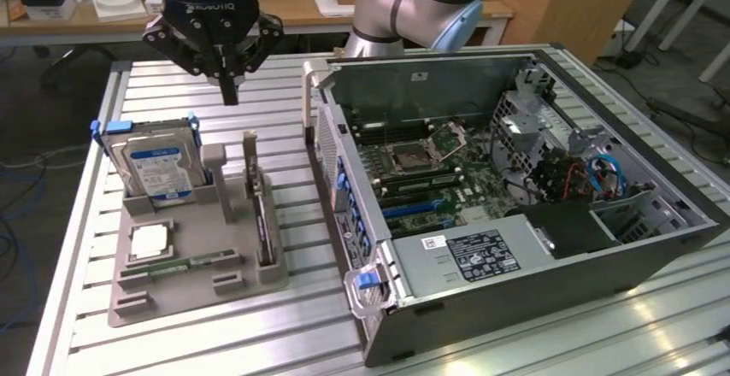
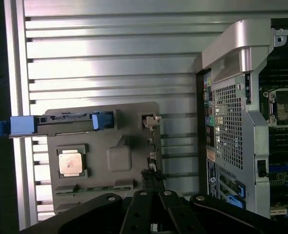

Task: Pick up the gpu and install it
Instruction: 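Pick up the gpu and move the gpu toward the slot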

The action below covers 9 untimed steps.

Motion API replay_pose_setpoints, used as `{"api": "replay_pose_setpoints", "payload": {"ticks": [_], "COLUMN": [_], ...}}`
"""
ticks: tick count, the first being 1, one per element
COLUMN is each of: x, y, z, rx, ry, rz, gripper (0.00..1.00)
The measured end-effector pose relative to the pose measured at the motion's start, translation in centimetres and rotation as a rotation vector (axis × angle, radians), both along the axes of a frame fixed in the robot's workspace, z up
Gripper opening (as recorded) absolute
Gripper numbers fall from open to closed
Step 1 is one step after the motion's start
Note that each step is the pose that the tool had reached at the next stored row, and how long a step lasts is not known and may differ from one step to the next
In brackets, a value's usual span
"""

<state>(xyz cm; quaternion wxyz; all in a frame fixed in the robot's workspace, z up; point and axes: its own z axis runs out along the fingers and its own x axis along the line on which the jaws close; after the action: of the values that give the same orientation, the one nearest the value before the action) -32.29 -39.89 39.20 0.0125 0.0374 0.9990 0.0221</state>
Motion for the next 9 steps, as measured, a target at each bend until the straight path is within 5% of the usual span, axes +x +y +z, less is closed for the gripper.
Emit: {"api": "replay_pose_setpoints", "payload": {"ticks": [9], "x": [0.0], "y": [0.0], "z": [0.0], "rx": [0.0], "ry": [0.0], "rz": [0.0], "gripper": [0.16]}}
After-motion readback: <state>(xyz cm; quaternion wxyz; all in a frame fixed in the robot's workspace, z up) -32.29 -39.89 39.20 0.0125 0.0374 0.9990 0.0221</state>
